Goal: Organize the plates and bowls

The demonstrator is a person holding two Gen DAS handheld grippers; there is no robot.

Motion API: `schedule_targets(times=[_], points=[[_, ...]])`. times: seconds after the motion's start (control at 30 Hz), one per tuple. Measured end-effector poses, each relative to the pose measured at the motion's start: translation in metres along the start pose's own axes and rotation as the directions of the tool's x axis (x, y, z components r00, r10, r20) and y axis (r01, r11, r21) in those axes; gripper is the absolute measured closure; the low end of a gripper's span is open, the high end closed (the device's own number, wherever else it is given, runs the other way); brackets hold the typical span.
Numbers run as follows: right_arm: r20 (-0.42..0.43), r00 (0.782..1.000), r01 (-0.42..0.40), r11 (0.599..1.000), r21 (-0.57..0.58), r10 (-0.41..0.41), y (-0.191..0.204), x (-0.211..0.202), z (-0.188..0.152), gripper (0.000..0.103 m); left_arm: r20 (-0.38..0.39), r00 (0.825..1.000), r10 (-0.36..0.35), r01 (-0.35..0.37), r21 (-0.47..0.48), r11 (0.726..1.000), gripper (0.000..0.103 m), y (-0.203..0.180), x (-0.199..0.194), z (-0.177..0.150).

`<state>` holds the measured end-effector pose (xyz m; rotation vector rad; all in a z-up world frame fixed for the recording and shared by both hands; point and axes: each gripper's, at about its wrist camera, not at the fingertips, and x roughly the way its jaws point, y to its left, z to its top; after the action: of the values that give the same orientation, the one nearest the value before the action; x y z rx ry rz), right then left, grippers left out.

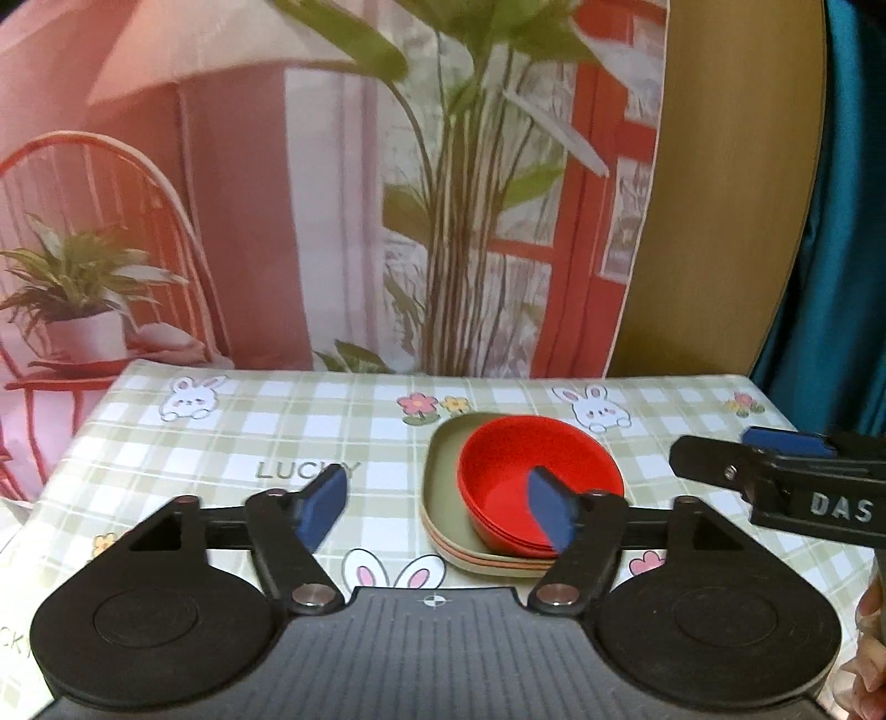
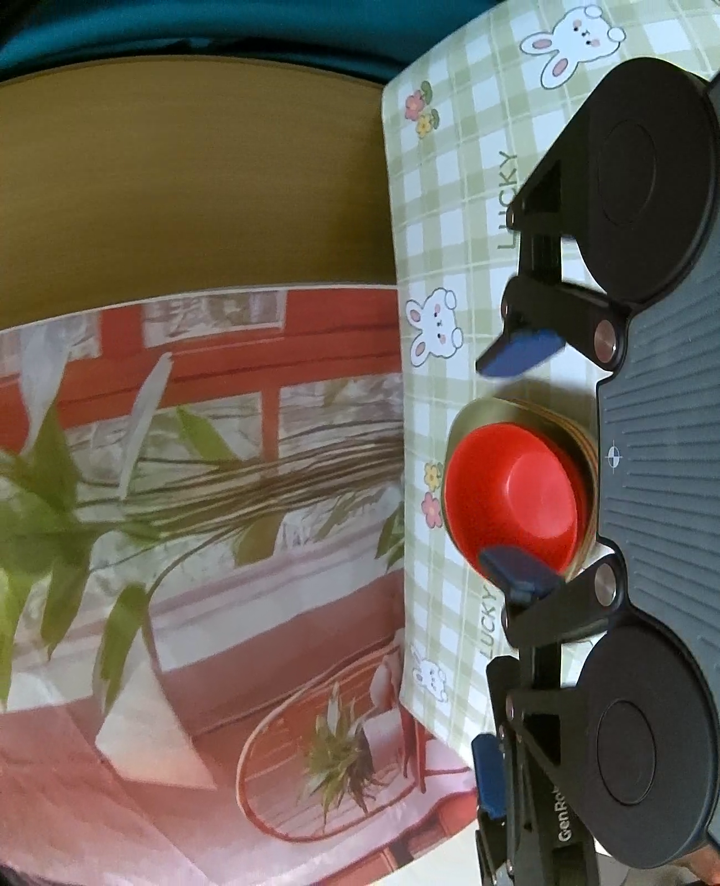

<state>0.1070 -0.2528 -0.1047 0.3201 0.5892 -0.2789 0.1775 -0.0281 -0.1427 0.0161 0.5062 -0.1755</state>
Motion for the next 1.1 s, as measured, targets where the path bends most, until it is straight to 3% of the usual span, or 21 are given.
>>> schedule_targets(times=[0.13, 0.23, 0.6, 0.73, 1.1], points=[[0.027, 1.0, -0.006, 1.0, -0.012, 0.006, 0.009, -0.02, 0.001, 0.008, 0.025, 0.999, 0.038, -0.038, 0.008, 0.999, 0.024, 0.003, -0.017, 0.001], [0.045, 0.999, -0.004, 1.0, -0.023, 0.005, 0.015, -0.034, 0.005, 0.001, 0.048, 0.997, 0.062, -0.063, 0.021, 0.998, 0.023, 0.005, -0.034, 0.003], [0.146, 0.988, 0.06, 0.997, -0.049, -0.053, 0.038, -0.106, 0.027, 0.0, 0.136, 0.987, 0.082, -0.083, 0.001, 0.997, 0.019, 0.017, -0.108, 0.028], [0.19, 0.98, 0.07, 0.996, -0.047, -0.06, 0.046, -0.139, 0.038, 0.0, 0.194, 0.971, 0.14, -0.15, 0.039, 0.988, 0.019, 0.013, -0.141, 0.042], [0.25, 0.964, 0.099, 0.994, -0.044, -0.085, 0.063, -0.192, 0.049, 0.0, 0.28, 0.949, 0.148, -0.158, 0.013, 0.987, 0.018, 0.014, -0.212, 0.051]])
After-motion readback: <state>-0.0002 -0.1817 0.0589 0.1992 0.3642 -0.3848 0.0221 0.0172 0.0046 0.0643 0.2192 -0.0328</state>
